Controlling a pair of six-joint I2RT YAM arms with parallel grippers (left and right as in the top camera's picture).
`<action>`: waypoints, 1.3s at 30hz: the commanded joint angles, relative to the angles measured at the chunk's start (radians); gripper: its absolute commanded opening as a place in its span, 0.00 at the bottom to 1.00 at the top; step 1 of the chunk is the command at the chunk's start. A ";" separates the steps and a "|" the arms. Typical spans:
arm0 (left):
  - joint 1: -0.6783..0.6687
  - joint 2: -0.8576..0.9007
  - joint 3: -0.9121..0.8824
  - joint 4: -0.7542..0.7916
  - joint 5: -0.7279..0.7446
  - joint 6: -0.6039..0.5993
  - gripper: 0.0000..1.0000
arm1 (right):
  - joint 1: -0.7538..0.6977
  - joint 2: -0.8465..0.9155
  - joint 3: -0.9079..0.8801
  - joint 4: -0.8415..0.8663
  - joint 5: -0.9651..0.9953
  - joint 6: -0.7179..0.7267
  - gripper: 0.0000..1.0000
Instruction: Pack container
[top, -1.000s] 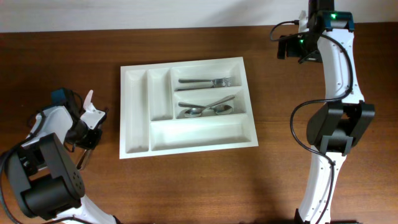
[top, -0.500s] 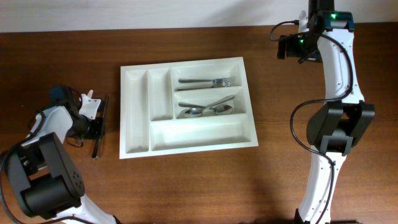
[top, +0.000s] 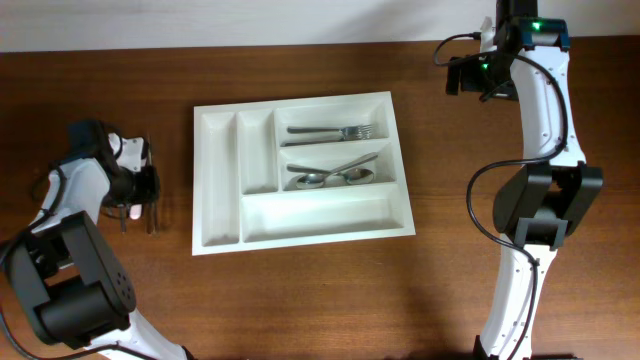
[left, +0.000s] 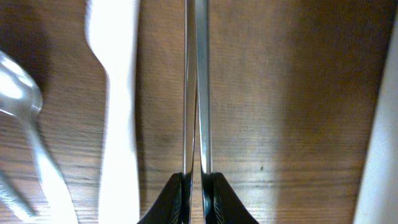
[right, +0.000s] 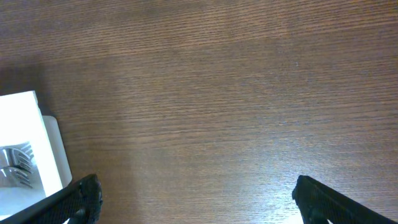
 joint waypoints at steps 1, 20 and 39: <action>0.000 0.007 0.075 -0.032 -0.002 -0.031 0.02 | -0.008 -0.004 -0.001 0.002 -0.005 -0.006 0.99; -0.200 0.003 0.619 -0.570 0.085 0.422 0.02 | -0.008 -0.004 -0.001 0.002 -0.005 -0.006 0.99; -0.811 0.069 0.570 -0.612 0.047 0.693 0.02 | -0.008 -0.004 -0.001 0.002 -0.005 -0.006 0.99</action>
